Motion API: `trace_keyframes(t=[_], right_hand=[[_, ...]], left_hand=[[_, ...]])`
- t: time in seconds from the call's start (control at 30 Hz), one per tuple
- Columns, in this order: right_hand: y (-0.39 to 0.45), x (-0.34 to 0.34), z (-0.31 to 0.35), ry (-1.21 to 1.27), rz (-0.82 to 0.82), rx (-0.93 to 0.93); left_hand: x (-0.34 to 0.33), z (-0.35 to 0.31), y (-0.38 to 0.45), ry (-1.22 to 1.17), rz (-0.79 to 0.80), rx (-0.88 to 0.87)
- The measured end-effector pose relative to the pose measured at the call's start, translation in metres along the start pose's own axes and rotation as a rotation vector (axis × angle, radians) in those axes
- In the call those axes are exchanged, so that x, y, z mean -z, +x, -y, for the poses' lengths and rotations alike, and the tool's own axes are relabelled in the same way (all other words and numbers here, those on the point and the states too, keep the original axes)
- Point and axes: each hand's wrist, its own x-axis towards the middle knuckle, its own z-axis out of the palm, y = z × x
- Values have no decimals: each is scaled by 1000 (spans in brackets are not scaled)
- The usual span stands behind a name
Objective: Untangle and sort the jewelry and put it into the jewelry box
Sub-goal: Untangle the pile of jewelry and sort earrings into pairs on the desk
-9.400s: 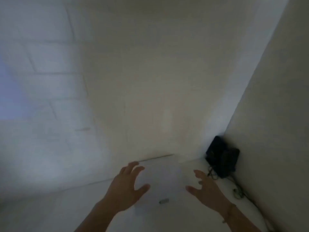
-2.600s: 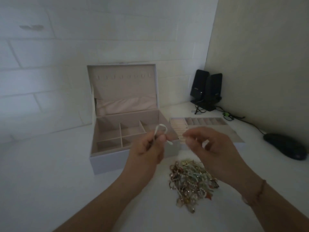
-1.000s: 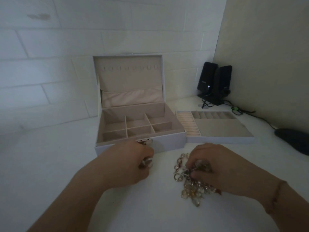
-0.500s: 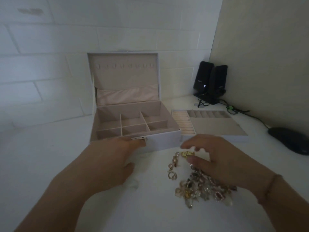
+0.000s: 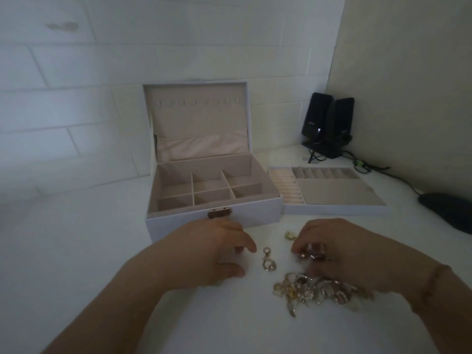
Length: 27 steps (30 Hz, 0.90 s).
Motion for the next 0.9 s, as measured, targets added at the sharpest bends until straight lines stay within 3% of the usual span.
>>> trace_keyframes(t=[0.07, 0.17, 0.47, 0.67, 0.8, 0.9], right_hand=[[-5, 8, 0, 19, 81, -39], [-11, 21, -3, 78, 59, -50], [-10, 23, -4, 36, -176, -57], [-12, 16, 20, 84, 30, 207], [-9, 8, 25, -71, 70, 216], [-13, 14, 15, -30, 91, 175]], left_hand=[[-2, -1, 0, -3, -66, -5], [-10, -13, 6, -49, -173, -36], [-30, -14, 21, -41, -122, -147], [-31, -14, 21, -9, -124, -198], [-32, -12, 19, 6, -138, -168], [-31, -11, 20, -13, -139, -158]])
